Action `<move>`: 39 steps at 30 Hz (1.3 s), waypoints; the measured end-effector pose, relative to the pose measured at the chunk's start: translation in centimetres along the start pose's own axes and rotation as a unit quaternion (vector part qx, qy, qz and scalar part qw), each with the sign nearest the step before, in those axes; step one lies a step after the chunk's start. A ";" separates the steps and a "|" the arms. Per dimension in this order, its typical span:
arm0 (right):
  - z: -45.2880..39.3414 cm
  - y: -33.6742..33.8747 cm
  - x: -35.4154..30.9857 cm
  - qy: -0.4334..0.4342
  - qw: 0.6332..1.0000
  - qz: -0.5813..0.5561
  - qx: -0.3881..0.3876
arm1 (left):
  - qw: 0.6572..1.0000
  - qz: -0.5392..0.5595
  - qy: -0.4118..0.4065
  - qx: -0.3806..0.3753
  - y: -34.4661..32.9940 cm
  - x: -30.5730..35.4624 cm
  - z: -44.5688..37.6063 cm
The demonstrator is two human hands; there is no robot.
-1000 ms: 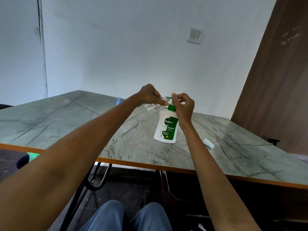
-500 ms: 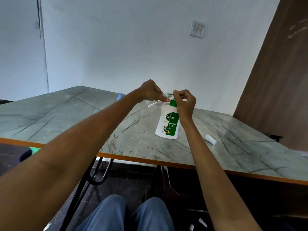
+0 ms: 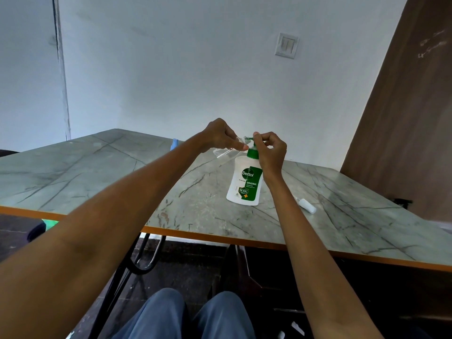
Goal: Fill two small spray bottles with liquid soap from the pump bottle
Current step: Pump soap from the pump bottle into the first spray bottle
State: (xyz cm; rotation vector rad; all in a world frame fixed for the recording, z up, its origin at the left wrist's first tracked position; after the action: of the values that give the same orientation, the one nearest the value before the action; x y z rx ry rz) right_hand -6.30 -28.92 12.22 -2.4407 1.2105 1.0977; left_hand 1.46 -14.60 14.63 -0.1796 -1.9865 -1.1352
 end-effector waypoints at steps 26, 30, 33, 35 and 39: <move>0.6 0.0 -0.3 0.035 0.999 0.006 0.017 | 1.000 0.011 0.010 -0.007 -0.3 -0.5 0.3; 0.4 0.0 0.2 0.016 1.000 0.009 0.010 | 1.000 0.012 0.014 0.000 -0.4 -0.6 0.3; 0.3 -0.1 0.2 0.004 1.000 0.008 0.007 | 1.000 0.015 0.008 0.001 -0.2 -0.4 0.2; 0.1 0.0 -0.1 0.005 1.000 0.013 0.009 | 1.000 0.012 0.008 0.006 0.0 -0.3 0.1; 0.0 0.0 -0.3 0.004 1.000 0.009 0.012 | 1.000 0.017 0.008 0.009 0.0 -0.2 0.2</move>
State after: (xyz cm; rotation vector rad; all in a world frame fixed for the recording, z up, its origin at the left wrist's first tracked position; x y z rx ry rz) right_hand -6.39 -28.76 12.39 -2.4242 1.2438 1.0732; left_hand 1.49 -14.38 14.44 -0.1941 -1.9720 -1.0921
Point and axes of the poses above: each hand's wrist, its own z-axis away from the middle knuckle, its own y-axis out of the back of the hand, x = y × z, the point moved 9 cm from there along -z, towards the middle knuckle, and after that the axes turned 12 degrees about -x, right-handed, at the moved point
